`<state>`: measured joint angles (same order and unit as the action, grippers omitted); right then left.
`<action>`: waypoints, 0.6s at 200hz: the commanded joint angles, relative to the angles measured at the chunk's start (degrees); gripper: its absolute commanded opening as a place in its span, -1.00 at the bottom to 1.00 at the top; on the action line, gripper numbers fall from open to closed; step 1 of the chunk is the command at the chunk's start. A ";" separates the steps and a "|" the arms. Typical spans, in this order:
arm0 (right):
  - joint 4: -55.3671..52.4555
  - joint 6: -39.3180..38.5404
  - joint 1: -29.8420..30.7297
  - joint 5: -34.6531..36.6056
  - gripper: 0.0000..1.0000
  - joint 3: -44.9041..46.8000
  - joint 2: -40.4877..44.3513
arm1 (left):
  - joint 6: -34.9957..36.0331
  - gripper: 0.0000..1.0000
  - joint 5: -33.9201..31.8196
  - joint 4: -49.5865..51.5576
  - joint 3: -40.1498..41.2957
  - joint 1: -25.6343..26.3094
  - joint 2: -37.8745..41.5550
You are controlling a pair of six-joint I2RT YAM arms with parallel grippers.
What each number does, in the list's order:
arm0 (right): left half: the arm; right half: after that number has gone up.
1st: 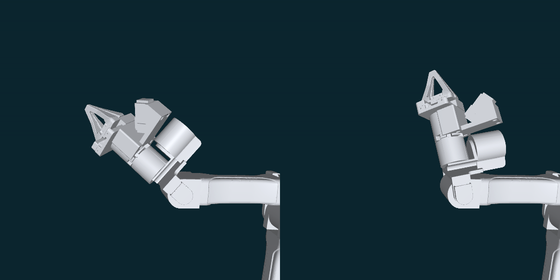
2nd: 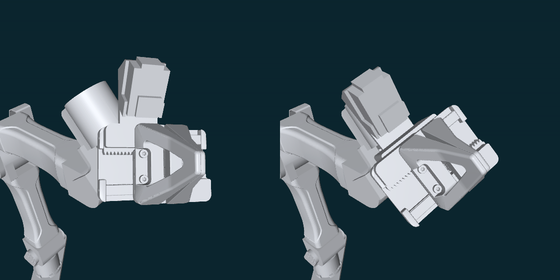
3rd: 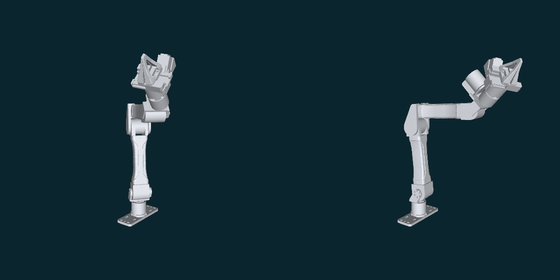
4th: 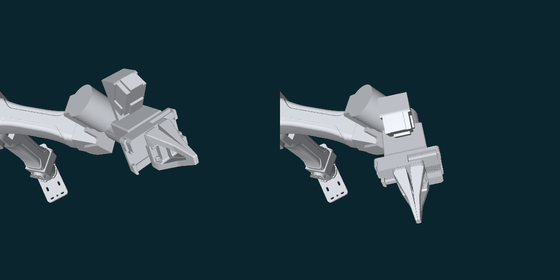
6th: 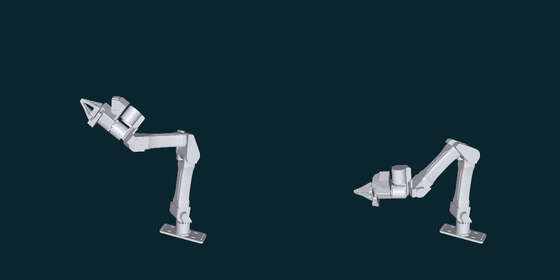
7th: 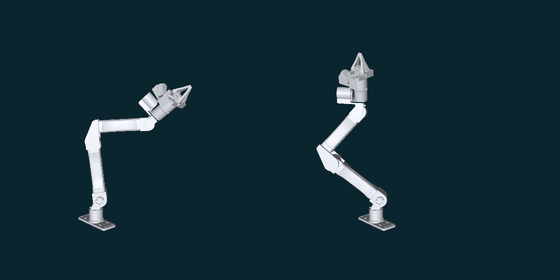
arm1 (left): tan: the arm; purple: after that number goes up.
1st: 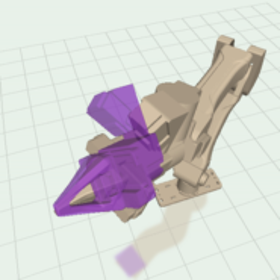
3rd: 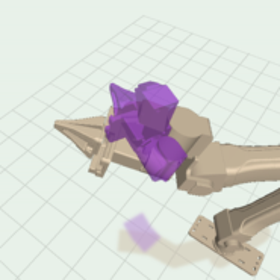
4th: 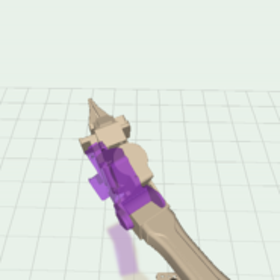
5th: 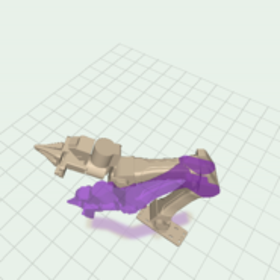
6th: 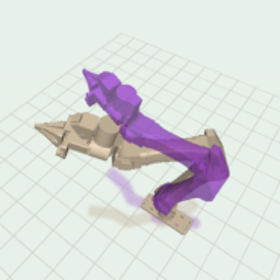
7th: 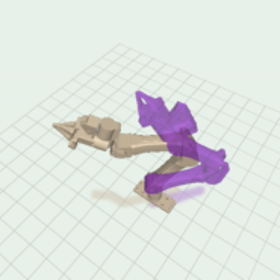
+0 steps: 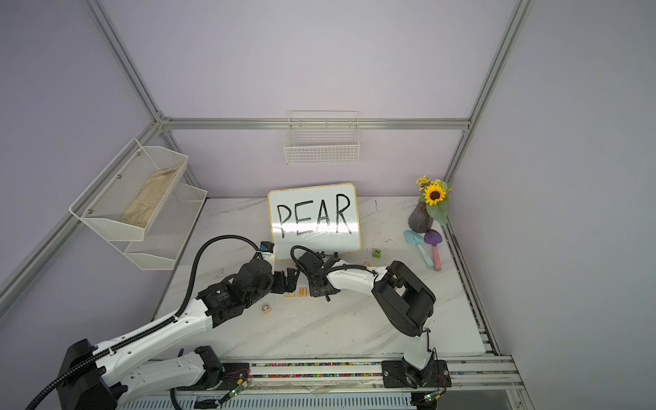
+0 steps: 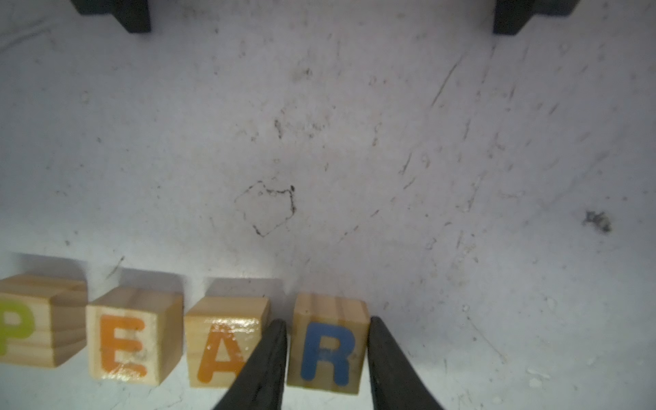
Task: Spell the uppercase word “pear” with letter blocks
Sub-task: Place the letter block at the center of the board.
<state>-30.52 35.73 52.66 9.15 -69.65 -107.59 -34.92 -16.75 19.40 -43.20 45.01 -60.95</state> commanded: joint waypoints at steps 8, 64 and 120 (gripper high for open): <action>-2.11 0.93 0.85 0.43 -0.18 0.29 -0.69 | -0.62 1.00 0.04 -3.66 2.51 -0.37 1.01; -2.26 1.01 0.84 0.88 -0.18 0.45 -0.17 | -0.76 1.00 0.05 -3.86 2.59 -0.37 1.01; -2.00 0.58 0.83 0.44 -0.24 0.67 -0.09 | -0.85 1.00 0.23 -4.01 2.59 -0.41 0.74</action>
<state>-30.63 35.70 52.69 9.17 -69.63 -107.59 -34.92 -16.71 19.35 -43.11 45.01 -60.95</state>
